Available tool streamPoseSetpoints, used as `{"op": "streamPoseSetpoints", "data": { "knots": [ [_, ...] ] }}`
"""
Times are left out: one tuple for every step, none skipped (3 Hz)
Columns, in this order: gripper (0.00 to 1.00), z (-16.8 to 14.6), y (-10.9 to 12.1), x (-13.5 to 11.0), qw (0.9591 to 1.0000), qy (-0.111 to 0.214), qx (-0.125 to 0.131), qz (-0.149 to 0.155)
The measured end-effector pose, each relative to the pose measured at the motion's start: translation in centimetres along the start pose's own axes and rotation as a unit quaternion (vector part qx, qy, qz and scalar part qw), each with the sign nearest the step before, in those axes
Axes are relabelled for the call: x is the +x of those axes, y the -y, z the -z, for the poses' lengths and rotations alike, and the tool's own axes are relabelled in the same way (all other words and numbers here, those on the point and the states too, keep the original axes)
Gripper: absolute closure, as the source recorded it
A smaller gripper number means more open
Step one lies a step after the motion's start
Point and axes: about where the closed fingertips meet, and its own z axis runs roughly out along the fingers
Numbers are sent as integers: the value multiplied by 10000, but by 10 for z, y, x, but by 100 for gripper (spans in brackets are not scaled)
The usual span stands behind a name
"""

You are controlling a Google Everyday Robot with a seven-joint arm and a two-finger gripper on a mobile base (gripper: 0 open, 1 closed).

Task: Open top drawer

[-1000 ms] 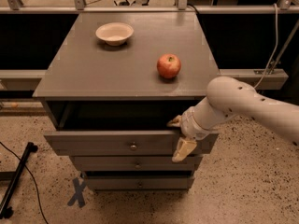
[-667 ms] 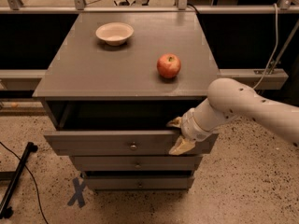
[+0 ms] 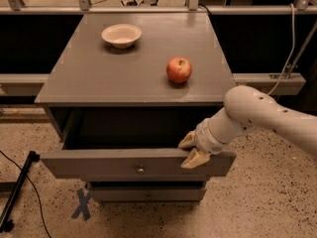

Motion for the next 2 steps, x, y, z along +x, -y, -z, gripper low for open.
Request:
{"op": "streamPoseSetpoints", "data": {
  "knots": [
    [46, 11, -21, 1, 9999, 54, -79, 37],
    [45, 23, -53, -3, 9995, 73, -245, 159]
  ]
}}
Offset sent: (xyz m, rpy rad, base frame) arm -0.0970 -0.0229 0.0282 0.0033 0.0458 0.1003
